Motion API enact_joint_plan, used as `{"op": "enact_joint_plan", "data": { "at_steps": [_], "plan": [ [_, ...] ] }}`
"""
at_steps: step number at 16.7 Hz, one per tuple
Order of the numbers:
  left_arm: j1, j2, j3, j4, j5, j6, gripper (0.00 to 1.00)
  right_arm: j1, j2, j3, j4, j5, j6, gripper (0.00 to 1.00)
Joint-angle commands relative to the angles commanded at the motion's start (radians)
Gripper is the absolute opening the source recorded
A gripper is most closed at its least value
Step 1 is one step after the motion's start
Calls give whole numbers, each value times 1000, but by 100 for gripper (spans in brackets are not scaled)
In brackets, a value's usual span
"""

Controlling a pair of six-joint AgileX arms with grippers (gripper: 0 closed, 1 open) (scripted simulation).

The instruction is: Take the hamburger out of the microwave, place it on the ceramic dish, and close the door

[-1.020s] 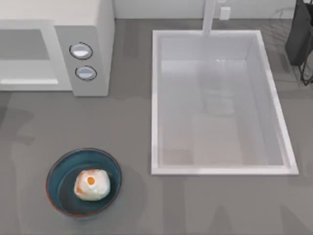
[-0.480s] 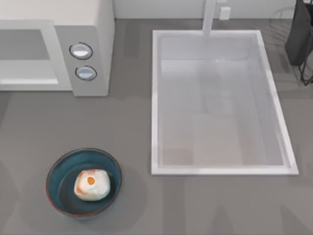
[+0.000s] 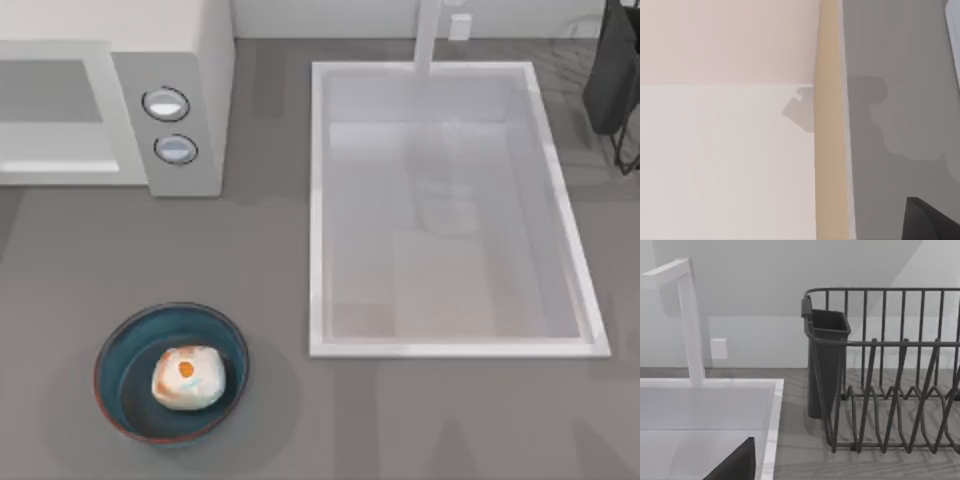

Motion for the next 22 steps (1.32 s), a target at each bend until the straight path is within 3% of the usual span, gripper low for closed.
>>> {"op": "enact_joint_plan", "data": {
  "at_steps": [5, 13, 22],
  "plan": [
    [-4, 11, -33, 40, -3, 0, 0, 0, 0, 0, 0, 0, 0, 100],
    [2, 109, -243, 355, 2, 4, 0, 0, 0, 0, 0, 0, 0, 100],
    [-39, 48, -338, 418, -16, -36, 0, 0, 0, 0, 0, 0, 0, 100]
  ]
}}
